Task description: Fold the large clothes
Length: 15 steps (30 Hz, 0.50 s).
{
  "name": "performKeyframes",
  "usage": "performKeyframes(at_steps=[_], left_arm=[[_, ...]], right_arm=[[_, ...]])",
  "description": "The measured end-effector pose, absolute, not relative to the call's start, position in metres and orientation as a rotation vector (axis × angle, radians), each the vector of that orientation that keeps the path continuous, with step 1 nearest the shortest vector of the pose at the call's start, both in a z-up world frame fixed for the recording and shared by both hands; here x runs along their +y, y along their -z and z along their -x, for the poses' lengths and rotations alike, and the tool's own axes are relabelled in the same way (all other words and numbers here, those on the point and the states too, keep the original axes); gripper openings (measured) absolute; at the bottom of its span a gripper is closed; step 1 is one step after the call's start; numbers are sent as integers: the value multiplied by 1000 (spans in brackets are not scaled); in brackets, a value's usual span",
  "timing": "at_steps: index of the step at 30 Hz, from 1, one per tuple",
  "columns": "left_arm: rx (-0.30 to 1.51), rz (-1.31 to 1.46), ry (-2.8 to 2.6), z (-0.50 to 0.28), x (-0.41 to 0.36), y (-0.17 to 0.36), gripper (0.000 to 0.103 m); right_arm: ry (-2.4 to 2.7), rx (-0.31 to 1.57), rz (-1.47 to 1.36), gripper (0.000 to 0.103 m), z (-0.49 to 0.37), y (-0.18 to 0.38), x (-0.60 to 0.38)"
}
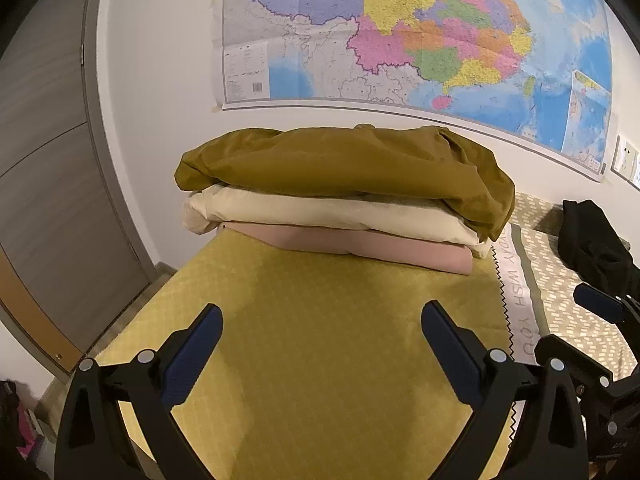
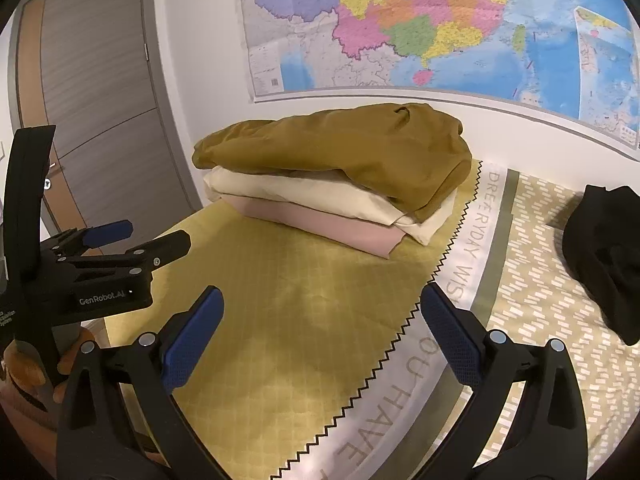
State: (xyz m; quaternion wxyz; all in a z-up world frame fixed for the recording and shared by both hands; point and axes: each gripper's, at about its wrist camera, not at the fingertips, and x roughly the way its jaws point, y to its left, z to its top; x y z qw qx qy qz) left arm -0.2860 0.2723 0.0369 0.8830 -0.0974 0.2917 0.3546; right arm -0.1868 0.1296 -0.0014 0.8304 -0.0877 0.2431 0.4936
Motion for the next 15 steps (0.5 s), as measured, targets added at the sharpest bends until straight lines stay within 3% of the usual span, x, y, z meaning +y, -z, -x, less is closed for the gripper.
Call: performKeyframes(at_steps=[15], left_arm=[[604, 203, -743, 292, 269, -36, 96]], right_arm=[[-1045, 500, 187, 97, 194, -1, 126]])
